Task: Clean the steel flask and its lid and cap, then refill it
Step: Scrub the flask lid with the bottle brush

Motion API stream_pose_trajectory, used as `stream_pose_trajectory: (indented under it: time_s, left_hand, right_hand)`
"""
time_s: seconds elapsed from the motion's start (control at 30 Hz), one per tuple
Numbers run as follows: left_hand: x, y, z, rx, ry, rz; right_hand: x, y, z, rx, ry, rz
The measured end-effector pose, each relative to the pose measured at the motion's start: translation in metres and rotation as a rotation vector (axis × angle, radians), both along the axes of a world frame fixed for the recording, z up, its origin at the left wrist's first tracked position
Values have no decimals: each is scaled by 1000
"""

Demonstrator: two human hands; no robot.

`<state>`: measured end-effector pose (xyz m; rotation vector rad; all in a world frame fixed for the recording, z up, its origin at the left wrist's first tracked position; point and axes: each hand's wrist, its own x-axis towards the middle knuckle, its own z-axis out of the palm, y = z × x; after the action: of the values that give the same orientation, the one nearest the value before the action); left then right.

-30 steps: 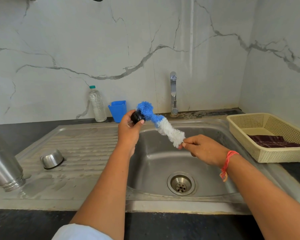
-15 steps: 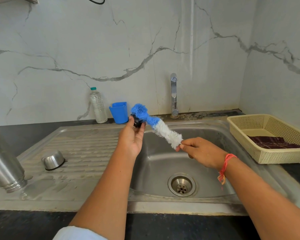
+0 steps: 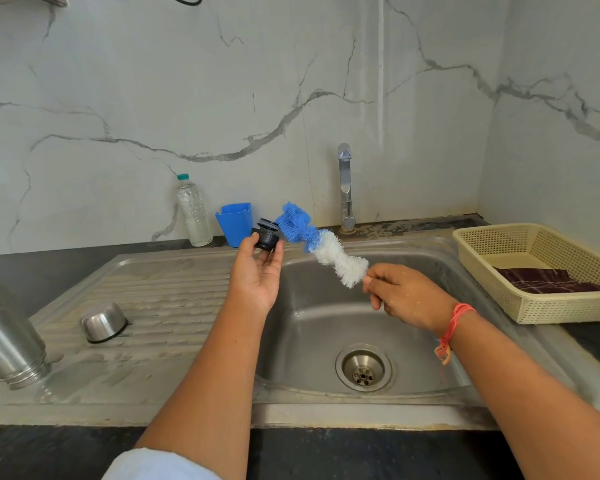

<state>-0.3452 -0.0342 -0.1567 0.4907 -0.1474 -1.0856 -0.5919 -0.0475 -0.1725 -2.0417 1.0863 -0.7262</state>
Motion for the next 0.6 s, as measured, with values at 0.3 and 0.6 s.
stream_pose_trajectory:
  time_s: [0.3, 0.6]
  left_hand:
    - [6, -5, -6, -27, -201, 3]
    - [-5, -4, -11, 66, -860, -94]
  right_hand:
    - [0, 12, 13, 321, -168, 82]
    - [-7, 9, 16, 435, -214, 120]
